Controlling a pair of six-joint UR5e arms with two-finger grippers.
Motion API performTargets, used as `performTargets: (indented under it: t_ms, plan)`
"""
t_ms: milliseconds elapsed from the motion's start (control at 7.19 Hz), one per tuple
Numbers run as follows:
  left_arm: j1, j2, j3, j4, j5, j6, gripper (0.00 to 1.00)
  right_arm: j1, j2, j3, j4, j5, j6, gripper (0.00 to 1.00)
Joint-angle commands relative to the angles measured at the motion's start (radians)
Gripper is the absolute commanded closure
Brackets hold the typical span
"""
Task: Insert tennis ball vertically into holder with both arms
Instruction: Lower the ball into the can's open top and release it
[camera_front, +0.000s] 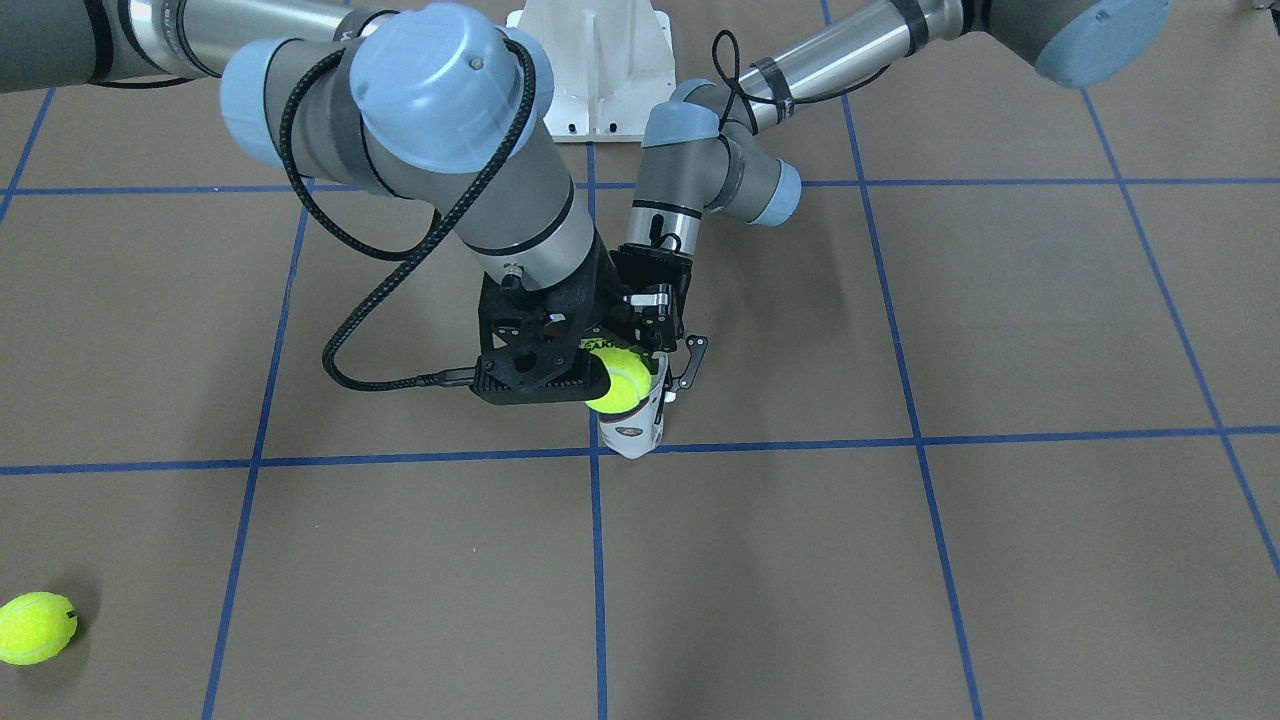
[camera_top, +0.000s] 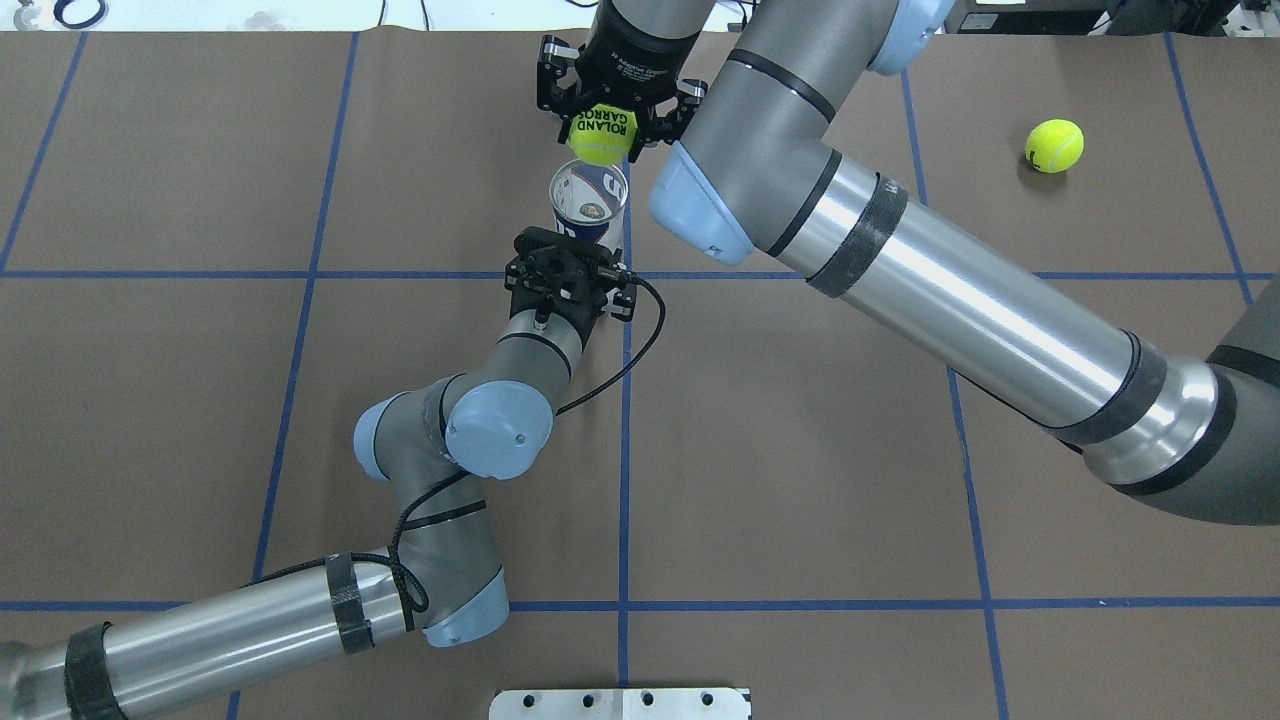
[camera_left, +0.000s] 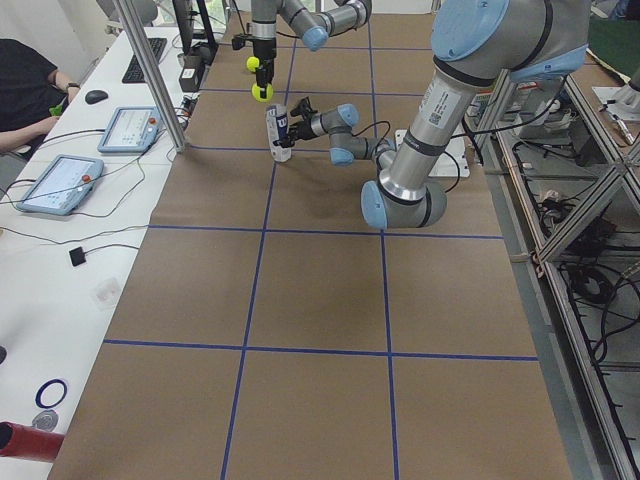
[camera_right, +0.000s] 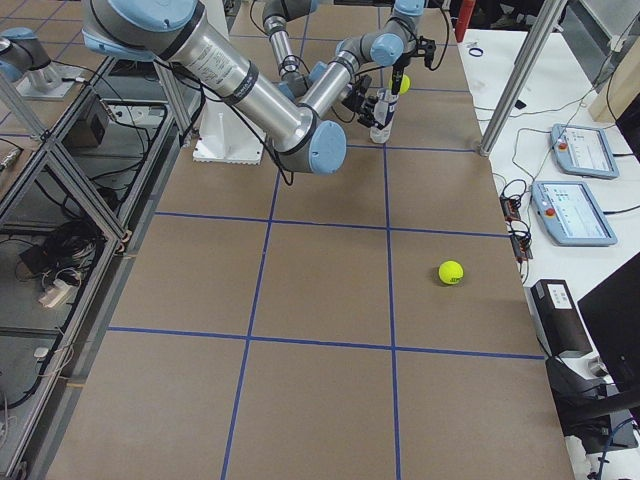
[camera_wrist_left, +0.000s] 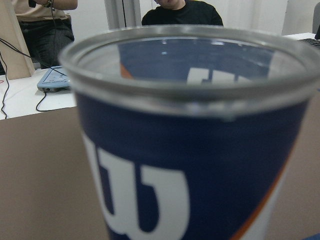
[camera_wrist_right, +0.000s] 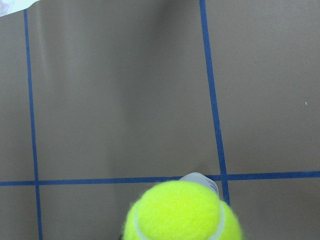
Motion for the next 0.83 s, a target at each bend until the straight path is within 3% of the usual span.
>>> performTargets:
  t_ms: [0,139,278,417,695]
  plan:
    - [-0.005,-0.001,-0.001,0.0,-0.001,0.0,0.35,-0.012,-0.002,0.007,0.0,-0.001,0.003,1.0]
    - [-0.005,-0.003,-0.001,0.0,-0.001,0.0,0.35,-0.021,-0.01,0.007,-0.003,-0.003,0.003,1.0]
    - [-0.005,-0.003,-0.001,0.0,-0.001,0.0,0.35,-0.029,-0.013,0.005,-0.003,-0.001,0.003,0.64]
    - [-0.009,-0.003,-0.001,0.0,-0.001,0.0,0.35,-0.035,-0.019,0.008,-0.003,-0.012,0.003,0.02]
    - [-0.012,-0.003,-0.001,0.0,-0.011,0.002,0.35,-0.037,-0.018,0.017,-0.003,-0.012,0.018,0.01]
